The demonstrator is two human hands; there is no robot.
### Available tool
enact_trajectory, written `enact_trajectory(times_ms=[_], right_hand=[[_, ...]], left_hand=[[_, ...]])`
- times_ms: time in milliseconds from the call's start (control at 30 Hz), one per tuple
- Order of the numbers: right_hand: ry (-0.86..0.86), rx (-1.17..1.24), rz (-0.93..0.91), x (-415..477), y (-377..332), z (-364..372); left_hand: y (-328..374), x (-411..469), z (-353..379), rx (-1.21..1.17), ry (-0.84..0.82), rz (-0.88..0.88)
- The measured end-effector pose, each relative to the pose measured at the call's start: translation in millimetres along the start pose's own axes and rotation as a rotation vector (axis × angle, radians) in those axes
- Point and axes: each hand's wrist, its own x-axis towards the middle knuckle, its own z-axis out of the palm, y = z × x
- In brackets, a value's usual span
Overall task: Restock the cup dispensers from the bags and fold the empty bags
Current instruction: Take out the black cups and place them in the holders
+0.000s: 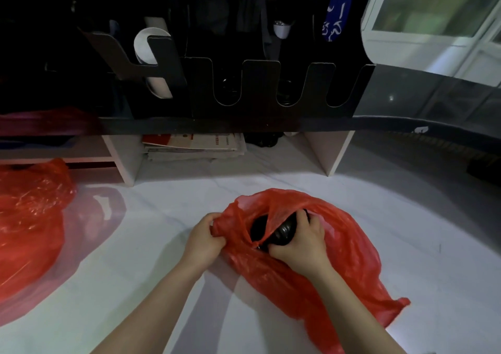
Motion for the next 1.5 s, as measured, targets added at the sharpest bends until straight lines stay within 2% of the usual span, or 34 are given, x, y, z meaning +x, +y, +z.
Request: enact_trajectory(times_ms=[100, 233, 300, 467, 533, 600, 667, 733, 800, 933, 1000, 1333, 1500], right_hand=[[-0.041, 0.338, 0.01, -1.0, 2.6, -16.9], [-0.276, 0.787, -0.071, -3.5, 5.9, -47.1], [-0.336, 0.989, -0.112, -2.7, 7.8, -56.5], [-0.345, 1.258, -0.113, 4.5, -0.9, -68.0], [-0.378, 1.402, -0.095, 7.0, -4.5, -72.4], [-0.403, 1.507, -0.086, 9.5, -7.8, -78.1], [-0.449, 1.53, -0.148, 12.8, -13.0, -84.4], [-0.514, 1.583, -0.206, 16.6, -20.5, -90.7], [-0.554, 1.659, -0.238, 20.7, -29.8, -96.7], [-0.564, 1.727, -0.307, 29.6, -43.5, -103.6], [-0.583, 1.752, -0.347, 33.2, -47.6, -105.4], [-0.494, 1.656, -0.411, 46.2, -63.0, -109.1], [-0.39, 1.629, -0.348, 45.4, -67.1, -113.8]], left_hand=[[5.6, -0.7, 2.2, 0.024, 0.012, 0.033], [18.8, 0.6, 3.8, 0.034, 0.062, 0.054], [24.8, 2.8, 2.6, 0.012, 0.061, 0.044], [46.4, 8.1, 2.8, 0.009, -0.045, 0.098], [57.0, 9.3, -2.6, 0.092, 0.002, 0.12], [70.3, 9.9, -6.8, 0.066, 0.048, 0.267], [92.4, 6.9, -7.0, -0.099, -0.023, 0.363], [115.6, 2.4, -2.2, -0.27, -0.198, 0.358], [131.7, 0.2, 5.5, -0.342, -0.309, 0.308], [148.5, 4.8, 6.4, -0.646, -0.331, 0.133], [152.3, 6.8, 0.9, -0.738, -0.322, 0.103], [165.6, 15.5, -7.9, -0.615, -0.229, 0.317], [170.3, 17.3, -10.8, -0.548, -0.213, 0.401]])
